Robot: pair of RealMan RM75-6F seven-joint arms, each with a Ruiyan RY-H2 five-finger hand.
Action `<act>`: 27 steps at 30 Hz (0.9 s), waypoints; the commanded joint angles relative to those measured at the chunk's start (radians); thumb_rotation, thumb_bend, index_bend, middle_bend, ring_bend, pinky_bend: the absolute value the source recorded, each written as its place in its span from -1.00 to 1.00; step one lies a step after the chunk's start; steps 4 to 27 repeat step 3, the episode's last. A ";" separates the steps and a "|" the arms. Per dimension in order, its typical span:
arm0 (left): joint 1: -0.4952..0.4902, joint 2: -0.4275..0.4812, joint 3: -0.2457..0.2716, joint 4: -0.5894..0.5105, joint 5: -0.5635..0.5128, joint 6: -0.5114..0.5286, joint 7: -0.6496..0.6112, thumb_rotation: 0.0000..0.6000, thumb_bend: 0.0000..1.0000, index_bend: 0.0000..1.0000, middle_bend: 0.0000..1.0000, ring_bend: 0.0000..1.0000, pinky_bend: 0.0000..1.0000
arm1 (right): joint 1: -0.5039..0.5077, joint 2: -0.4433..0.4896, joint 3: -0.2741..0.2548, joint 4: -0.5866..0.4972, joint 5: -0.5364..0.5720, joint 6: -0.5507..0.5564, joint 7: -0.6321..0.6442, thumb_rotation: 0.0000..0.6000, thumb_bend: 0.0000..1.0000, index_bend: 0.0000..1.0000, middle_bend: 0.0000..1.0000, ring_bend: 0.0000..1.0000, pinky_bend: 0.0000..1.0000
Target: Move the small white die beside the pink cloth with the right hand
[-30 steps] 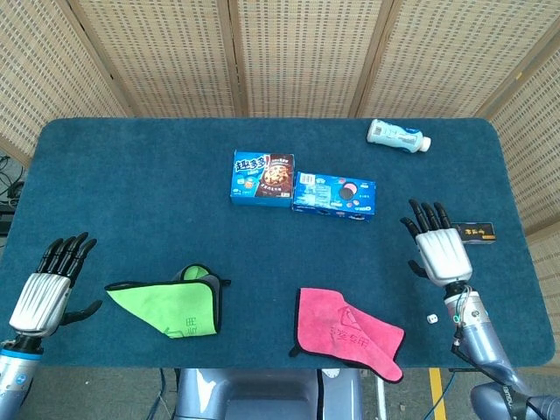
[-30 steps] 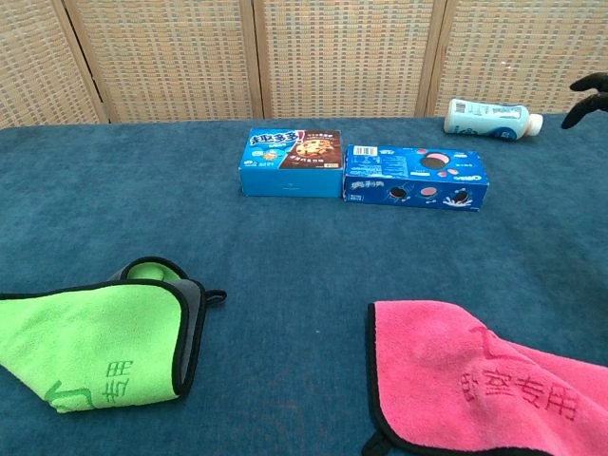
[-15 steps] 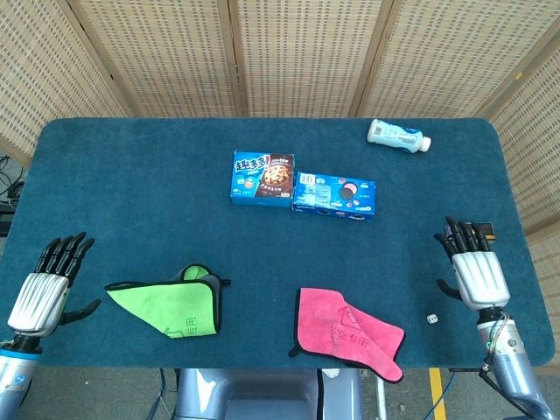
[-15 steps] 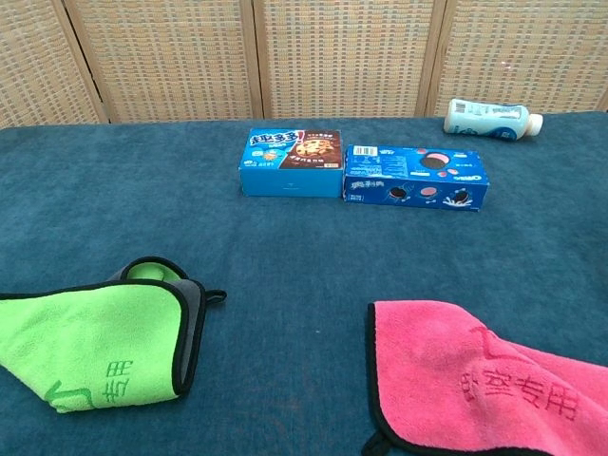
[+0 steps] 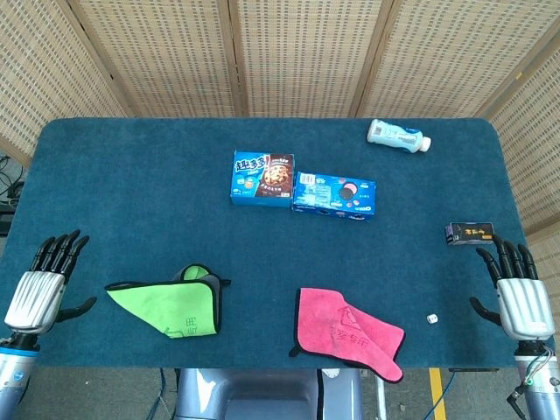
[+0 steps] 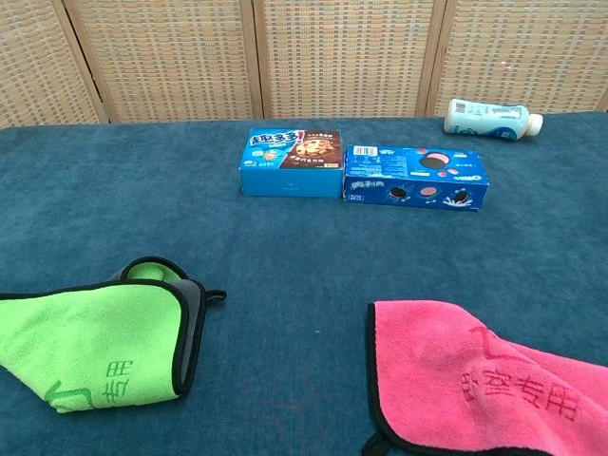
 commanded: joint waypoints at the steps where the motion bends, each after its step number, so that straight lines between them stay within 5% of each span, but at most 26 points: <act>1: -0.002 0.002 -0.006 0.005 -0.008 -0.003 -0.005 1.00 -0.60 -1.00 -1.00 -1.00 -1.00 | -0.001 -0.001 0.007 0.005 0.001 -0.012 0.002 1.00 -0.53 -0.72 -1.00 -1.00 -1.00; 27: -0.001 0.002 -0.007 0.003 -0.004 0.002 -0.007 1.00 -0.60 -1.00 -1.00 -1.00 -1.00 | -0.002 -0.002 0.012 0.004 -0.003 -0.012 0.003 1.00 -0.53 -0.72 -1.00 -1.00 -1.00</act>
